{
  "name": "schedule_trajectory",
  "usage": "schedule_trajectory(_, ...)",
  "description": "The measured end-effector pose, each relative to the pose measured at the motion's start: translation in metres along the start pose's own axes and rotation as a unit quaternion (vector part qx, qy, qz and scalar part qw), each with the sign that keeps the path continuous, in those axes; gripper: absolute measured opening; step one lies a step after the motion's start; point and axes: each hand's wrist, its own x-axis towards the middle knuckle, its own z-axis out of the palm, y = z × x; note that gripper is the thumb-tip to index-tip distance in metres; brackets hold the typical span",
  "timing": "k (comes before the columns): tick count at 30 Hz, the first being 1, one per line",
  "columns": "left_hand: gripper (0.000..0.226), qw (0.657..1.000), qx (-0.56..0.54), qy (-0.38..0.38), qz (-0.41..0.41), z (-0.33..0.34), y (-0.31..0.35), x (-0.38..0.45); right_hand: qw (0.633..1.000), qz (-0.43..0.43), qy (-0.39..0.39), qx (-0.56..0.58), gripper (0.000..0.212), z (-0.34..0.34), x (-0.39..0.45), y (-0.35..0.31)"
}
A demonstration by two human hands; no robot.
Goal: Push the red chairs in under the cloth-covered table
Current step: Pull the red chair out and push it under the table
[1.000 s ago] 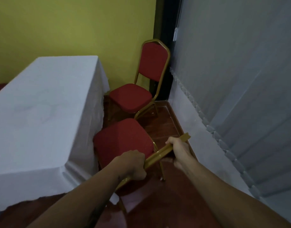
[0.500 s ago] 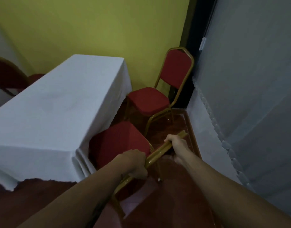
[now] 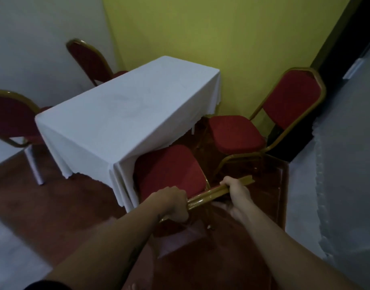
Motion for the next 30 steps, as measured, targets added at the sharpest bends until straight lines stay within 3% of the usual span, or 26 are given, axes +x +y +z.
schedule_trajectory(4,0.040,0.998,-0.034,0.014,-0.047,-0.002,0.023,0.002,1.000,0.007,0.003,-0.006,0.051,-0.007,0.012,-0.016)
schedule_trajectory(16,0.036,0.992,-0.103,0.046,-0.062,-0.016,0.069,0.026,0.997,0.008,-0.025,-0.073,0.035,-0.030,0.047,-0.066)
schedule_trajectory(23,0.044,0.985,-0.158,0.049,-0.045,-0.004,0.059,0.056,0.992,0.003,-0.041,-0.116,0.016,-0.038,0.073,-0.101)
schedule_trajectory(30,0.045,0.981,-0.192,0.019,-0.032,-0.012,0.057,0.081,0.988,-0.025,0.039,-0.144,0.048,-0.028,0.108,-0.121)
